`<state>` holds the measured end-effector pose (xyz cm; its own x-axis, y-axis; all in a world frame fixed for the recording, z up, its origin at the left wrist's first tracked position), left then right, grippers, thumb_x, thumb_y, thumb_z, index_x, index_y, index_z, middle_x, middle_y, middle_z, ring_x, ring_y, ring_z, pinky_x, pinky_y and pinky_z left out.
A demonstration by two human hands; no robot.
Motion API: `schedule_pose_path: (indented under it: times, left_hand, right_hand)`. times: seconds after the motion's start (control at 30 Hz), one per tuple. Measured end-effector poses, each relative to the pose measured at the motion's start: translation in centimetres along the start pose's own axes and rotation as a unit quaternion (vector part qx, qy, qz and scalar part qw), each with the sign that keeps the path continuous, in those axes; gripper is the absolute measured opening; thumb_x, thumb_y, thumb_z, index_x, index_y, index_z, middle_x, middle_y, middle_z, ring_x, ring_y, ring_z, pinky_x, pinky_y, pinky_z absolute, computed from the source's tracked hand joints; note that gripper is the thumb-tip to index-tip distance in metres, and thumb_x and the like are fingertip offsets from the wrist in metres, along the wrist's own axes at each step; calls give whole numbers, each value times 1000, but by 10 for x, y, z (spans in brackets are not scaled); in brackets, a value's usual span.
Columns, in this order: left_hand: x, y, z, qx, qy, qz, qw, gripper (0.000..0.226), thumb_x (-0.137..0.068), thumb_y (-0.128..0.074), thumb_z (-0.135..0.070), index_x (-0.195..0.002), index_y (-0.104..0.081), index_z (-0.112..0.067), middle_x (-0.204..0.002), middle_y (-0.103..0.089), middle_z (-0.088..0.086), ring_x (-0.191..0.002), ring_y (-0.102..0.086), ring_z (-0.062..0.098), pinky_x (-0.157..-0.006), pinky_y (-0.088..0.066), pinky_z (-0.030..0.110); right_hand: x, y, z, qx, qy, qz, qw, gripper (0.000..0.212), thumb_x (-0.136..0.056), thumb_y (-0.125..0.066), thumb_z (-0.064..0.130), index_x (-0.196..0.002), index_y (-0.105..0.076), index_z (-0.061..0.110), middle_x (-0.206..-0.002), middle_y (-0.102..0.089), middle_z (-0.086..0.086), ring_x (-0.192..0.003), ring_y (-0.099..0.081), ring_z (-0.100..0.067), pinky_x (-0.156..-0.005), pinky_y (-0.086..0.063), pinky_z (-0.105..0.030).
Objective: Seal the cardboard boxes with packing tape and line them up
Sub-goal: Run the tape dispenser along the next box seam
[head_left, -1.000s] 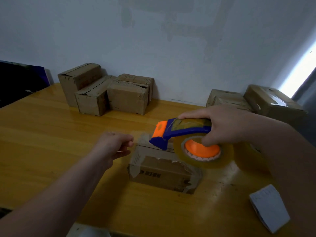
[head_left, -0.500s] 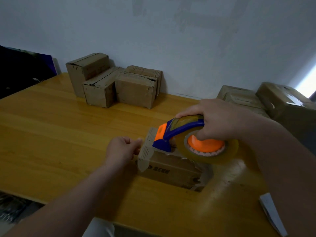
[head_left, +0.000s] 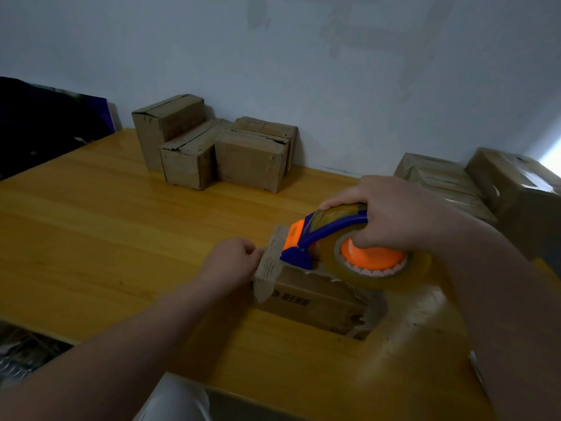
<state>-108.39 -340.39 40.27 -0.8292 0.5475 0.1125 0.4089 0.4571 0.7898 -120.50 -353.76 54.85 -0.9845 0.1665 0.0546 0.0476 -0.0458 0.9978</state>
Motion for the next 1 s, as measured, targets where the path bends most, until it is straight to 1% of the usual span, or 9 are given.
schedule_pose_path:
  times: [0.1, 0.2, 0.27, 0.3, 0.4, 0.67, 0.8, 0.9, 1.0]
  left_hand:
    - [0, 10, -2, -71, 2, -7, 997, 21, -96, -52, -31, -101, -64, -14, -94, -63, -1, -87, -59, 14, -74, -52, 31]
    - [11, 26, -13, 166, -6, -65, 984, 37, -98, -45, -20, -135, -52, -18, -128, -59, 1, -117, -53, 15, -95, -43, 31]
    - [21, 15, -26, 342, -1, 1, 940, 50, -96, -46, -15, -145, -37, -23, -145, -44, -2, -129, -42, 14, -101, -36, 29]
    - [27, 6, -32, 367, 1, 44, 929, 58, -94, -48, -13, -148, -31, -25, -149, -38, -2, -132, -39, 15, -104, -35, 31]
    - [36, -10, -40, 318, -19, 86, 944, 80, -87, -59, -10, -152, -15, -24, -156, -26, 0, -137, -31, 18, -112, -32, 42]
    - [36, -19, -29, 283, -40, 126, 950, 102, -82, -71, -29, -153, 2, -20, -150, -32, 0, -127, -43, 14, -105, -41, 32]
    - [38, -21, -28, 237, -44, 165, 956, 94, -85, -65, -39, -153, -3, -16, -111, -49, -17, -98, -53, 2, -77, -48, 10]
    - [32, -21, -28, 176, -57, 176, 967, 108, -79, -66, -52, -152, 5, -18, -134, -44, -7, -118, -48, 11, -97, -44, 25]
    - [28, -12, -44, 70, -120, 133, 981, 118, -71, -68, -61, -152, 9, -21, -161, -2, -2, -147, -7, 21, -118, -18, 47]
  right_hand:
    - [0, 0, -1, 1, -5, -4, 1000, 57, -82, -65, 27, -128, -45, 55, -90, -39, 10, -85, -48, -13, -67, -43, -25]
    - [1, 0, -2, -6, -6, -5, 1000, 56, -82, -65, 28, -128, -46, 55, -91, -41, 9, -85, -49, -14, -69, -45, -28]
    - [1, 0, -2, -13, -4, -5, 1000, 56, -82, -65, 28, -127, -47, 54, -94, -45, 8, -86, -51, -14, -70, -46, -27]
    - [1, 1, -2, -16, -4, -5, 1000, 55, -81, -66, 28, -127, -48, 54, -94, -47, 7, -86, -51, -14, -70, -46, -28]
    - [2, 1, -2, -18, -4, -6, 1000, 54, -80, -66, 28, -126, -50, 53, -95, -54, 3, -86, -53, -15, -69, -46, -28]
    - [-3, 1, -1, -21, -8, -3, 1000, 54, -79, -68, 26, -124, -52, 52, -95, -55, 1, -87, -55, -18, -70, -48, -31]
    - [-3, 1, 3, -3, -5, -7, 1000, 53, -79, -68, 30, -124, -51, 52, -90, -47, 6, -83, -53, -15, -67, -47, -29]
    - [0, 3, -1, -18, -5, -17, 1000, 54, -78, -69, 28, -124, -52, 51, -88, -48, 4, -82, -52, -15, -67, -46, -30]
    - [6, 4, -3, -35, -4, -25, 999, 55, -78, -69, 29, -124, -52, 52, -88, -49, 5, -81, -51, -14, -68, -46, -30]
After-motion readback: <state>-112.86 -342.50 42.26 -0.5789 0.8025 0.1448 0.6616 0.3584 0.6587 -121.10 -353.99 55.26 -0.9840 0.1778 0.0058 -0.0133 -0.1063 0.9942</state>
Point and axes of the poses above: each hand's wrist, its own x-axis away from the middle knuckle, its own y-axis out of the back of the hand, z = x × y, the point moved 8 cm from there along -x, towards the middle knuckle
